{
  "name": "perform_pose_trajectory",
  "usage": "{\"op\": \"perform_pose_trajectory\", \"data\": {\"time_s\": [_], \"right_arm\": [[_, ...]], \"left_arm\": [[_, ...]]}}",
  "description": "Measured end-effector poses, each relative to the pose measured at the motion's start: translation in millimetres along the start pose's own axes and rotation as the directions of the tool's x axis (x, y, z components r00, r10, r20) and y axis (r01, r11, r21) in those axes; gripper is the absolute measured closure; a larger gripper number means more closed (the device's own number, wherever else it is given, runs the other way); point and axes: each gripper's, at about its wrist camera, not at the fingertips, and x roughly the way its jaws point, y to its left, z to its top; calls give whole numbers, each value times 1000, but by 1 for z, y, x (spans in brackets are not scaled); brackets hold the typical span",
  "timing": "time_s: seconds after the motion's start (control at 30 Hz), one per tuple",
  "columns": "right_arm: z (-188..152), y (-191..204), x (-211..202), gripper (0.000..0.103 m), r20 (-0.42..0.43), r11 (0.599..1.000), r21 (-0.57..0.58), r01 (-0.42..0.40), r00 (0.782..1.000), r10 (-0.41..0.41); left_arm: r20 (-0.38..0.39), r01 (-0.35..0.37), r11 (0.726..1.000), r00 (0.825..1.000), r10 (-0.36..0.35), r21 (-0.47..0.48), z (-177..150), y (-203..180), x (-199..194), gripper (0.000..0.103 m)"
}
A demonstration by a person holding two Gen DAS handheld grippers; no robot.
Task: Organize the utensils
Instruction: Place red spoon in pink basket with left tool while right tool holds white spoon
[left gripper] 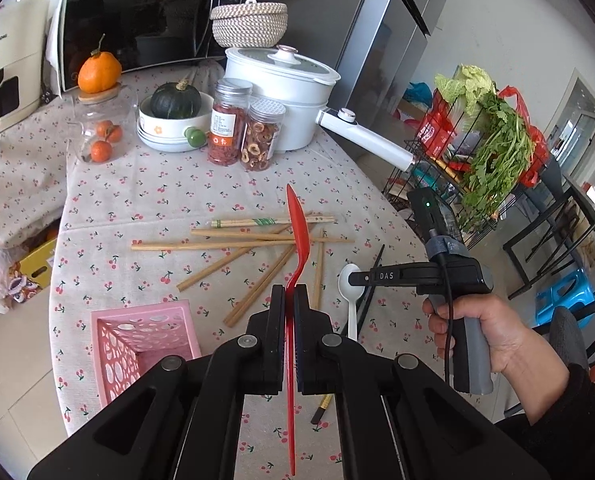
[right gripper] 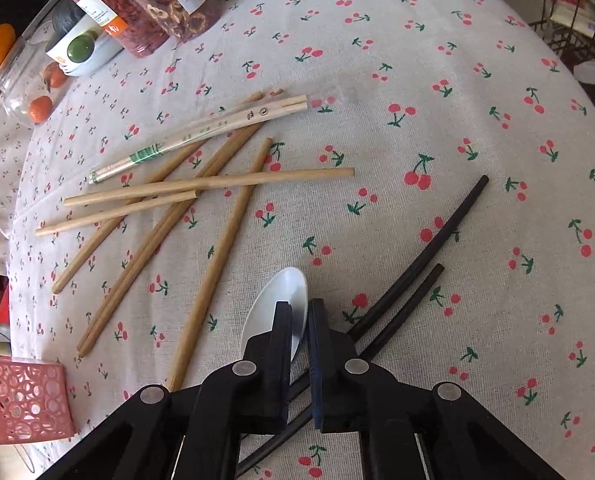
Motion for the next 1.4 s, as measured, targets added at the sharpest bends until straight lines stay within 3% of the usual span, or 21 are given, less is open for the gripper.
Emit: {"op": "perform_pose_trajectory", "data": {"time_s": [0.13,0.37,0.5,0.6,0.77,0.83,0.97,1.07,1.17,1.33,1.4], "right_arm": [[-6,6,-17,100,40,1000,-22,11,999,-10],[-21,27,-76,100,198,996,-70,-47,978,60],[-35,40,-104,100,278,993,-90,-73,956,95],[-43,54,-121,100,334,988,-106,-109,932,139],[-50,75,-136,100,403,982,-141,-125,899,173],[-51,81,-138,100,421,981,-159,-112,891,170],[-52,85,-136,100,431,980,-171,-98,888,164],[-53,87,-136,100,432,980,-179,-88,888,159],[-53,88,-135,100,434,979,-189,-80,887,156],[-55,86,-132,100,428,979,-186,-84,890,157],[-56,88,-132,100,429,978,-194,-81,889,159]], "left_arm": [[107,-5,1000,994,7,-22,6,6,-27,100],[286,-32,996,957,53,-77,19,28,-76,100],[387,-56,990,917,101,-127,26,47,-105,100],[456,-99,985,877,153,-141,28,56,-119,100],[528,-147,983,830,181,-106,21,63,-108,100],[528,-163,984,830,177,-74,19,63,-95,100],[483,-163,985,858,173,-63,17,66,-66,100],[485,-192,980,854,190,-46,11,65,-52,100],[502,-237,971,837,218,-27,3,62,-43,100],[444,-264,964,866,229,19,-11,58,-23,100],[397,-255,966,892,218,41,-14,56,-16,98]]}}
